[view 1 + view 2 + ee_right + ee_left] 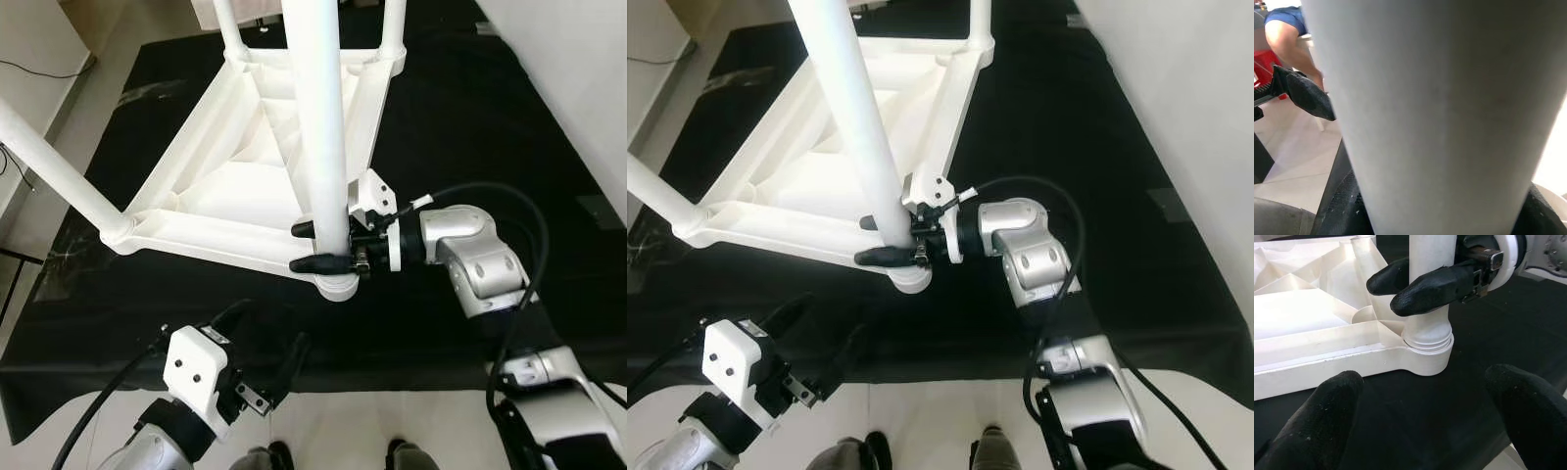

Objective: Building children table

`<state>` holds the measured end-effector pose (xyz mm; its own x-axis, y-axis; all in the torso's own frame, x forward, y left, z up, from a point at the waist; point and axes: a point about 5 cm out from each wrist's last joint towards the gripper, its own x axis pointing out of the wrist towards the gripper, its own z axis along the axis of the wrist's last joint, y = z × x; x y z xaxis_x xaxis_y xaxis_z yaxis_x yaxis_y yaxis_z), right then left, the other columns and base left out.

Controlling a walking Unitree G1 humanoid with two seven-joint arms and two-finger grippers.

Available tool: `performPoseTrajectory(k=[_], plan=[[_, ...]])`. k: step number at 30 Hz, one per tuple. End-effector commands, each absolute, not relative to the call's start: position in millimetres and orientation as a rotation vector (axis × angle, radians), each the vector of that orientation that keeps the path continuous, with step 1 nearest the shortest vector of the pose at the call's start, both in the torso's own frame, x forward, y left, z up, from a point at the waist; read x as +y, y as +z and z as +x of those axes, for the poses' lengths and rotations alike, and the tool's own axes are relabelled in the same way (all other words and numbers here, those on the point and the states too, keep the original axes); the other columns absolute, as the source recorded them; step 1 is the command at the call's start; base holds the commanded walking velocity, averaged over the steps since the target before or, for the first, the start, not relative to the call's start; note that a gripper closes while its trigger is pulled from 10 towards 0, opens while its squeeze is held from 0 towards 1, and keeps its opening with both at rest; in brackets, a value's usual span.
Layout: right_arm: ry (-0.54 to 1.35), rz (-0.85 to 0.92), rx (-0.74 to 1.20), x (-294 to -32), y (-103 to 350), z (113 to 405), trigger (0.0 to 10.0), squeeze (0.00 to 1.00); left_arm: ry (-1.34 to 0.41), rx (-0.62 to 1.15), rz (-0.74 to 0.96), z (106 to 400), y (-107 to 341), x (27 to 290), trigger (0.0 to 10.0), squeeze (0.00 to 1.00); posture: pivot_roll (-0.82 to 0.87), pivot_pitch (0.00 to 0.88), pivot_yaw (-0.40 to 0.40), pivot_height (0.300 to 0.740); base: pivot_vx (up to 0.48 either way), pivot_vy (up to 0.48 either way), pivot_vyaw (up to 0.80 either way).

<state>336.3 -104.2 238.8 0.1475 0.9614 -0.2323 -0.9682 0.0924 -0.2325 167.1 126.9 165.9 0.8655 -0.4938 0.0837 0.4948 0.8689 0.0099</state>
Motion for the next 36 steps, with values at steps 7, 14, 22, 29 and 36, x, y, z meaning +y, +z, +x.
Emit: performPoseTrajectory(k=[7, 14, 22, 29, 36], plan=[[1.497, -0.316, 0.018, -114, 232, 330, 0.0, 0.0, -0.518, -0.058, -0.014, 164, 163, 128, 10.0, 0.0, 0.0, 0.286, 0.102, 0.74, 0.0, 0.0, 0.0], [0.751, -0.263, 0.099, -112, 192, 312, 0.0, 0.0, -0.515, -0.06, -0.009, 165, 164, 132, 10.0, 0.0, -0.03, 0.309, 0.095, 0.74, 0.0, 0.0, 0.0], [0.465, -0.199, 0.122, -85, 183, 280, 0.0, 0.0, -0.528, -0.06, 0.001, 170, 163, 133, 10.0, 0.0, -0.03, 0.278, 0.105, 0.74, 0.0, 0.0, 0.0], [0.813, -0.073, -0.019, -57, 212, 300, 10.0, 1.0, -0.495, -0.072, 0.009, 174, 164, 134, 10.0, 0.0, -0.03, 0.27, 0.102, 0.74, 0.0, 0.0, 0.0], [1.183, -0.197, -0.116, -67, 234, 300, 10.0, 1.0, -0.499, -0.071, 0.008, 174, 163, 133, 10.0, 0.0, -0.02, 0.261, 0.101, 0.74, 0.0, 0.0, 0.0]])
